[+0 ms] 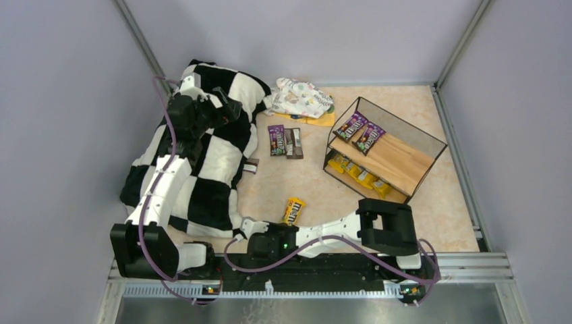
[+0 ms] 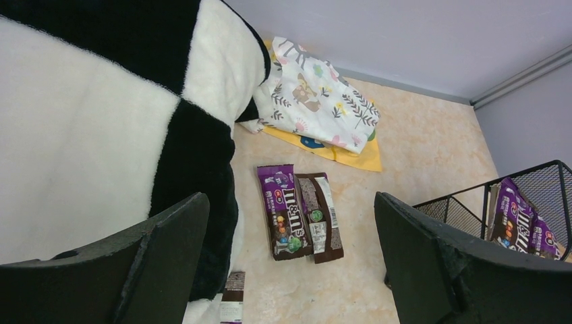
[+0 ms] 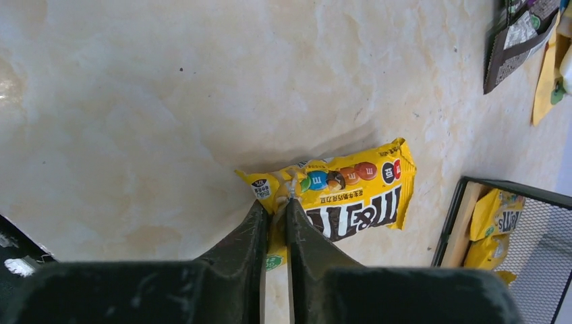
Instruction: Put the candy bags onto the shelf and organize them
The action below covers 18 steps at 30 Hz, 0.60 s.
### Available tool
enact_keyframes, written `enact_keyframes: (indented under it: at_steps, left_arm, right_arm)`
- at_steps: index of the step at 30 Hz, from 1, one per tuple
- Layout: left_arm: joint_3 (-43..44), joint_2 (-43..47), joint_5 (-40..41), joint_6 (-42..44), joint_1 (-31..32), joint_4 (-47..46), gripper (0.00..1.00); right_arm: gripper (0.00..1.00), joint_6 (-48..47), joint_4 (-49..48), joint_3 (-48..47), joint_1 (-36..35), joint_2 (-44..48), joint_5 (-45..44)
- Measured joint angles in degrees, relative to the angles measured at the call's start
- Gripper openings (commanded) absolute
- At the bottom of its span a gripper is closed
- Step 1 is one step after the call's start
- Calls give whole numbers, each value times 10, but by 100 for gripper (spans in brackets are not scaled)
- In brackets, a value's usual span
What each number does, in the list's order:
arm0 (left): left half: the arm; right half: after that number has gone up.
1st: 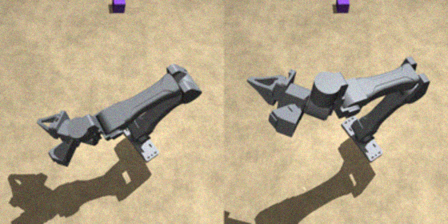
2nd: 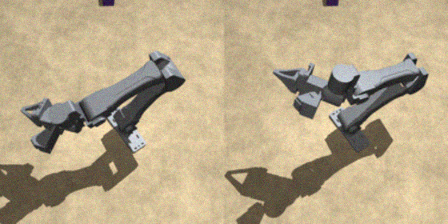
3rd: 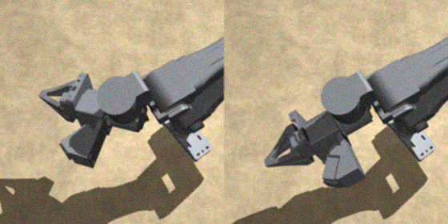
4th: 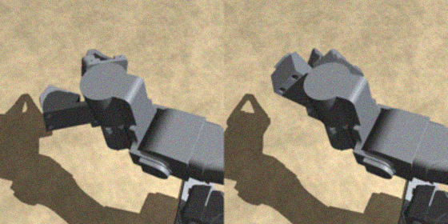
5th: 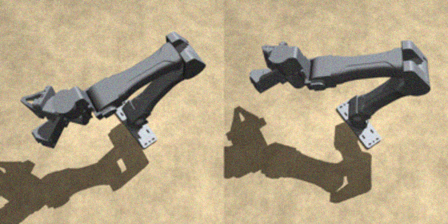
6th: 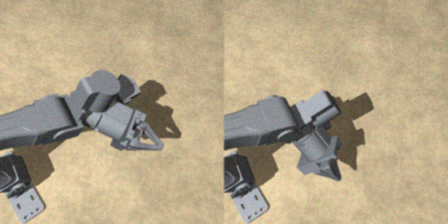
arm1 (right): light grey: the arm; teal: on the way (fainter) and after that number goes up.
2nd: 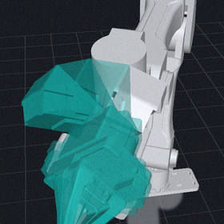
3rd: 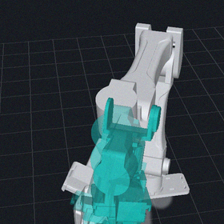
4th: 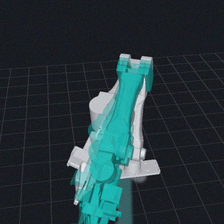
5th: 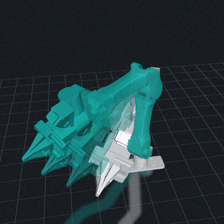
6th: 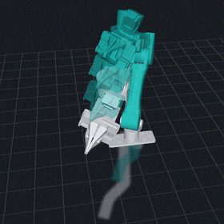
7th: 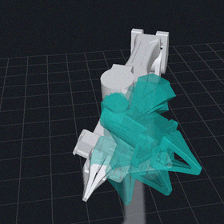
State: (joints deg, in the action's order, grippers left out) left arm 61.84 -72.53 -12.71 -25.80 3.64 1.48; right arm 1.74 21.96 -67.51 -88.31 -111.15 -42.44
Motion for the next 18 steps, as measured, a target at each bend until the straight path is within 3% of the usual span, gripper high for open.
enact_keyframes:
  at_steps: [10, 18]
  left_arm:
    - [0, -5, -2, 0, 0, 0, 98]
    - [0, -5, -8, 0, 0, 0, 98]
  right_arm:
    - [0, 0, 37, 0, 3, 17, 6]
    - [0, -23, 110, 70, 24, 194, 14]
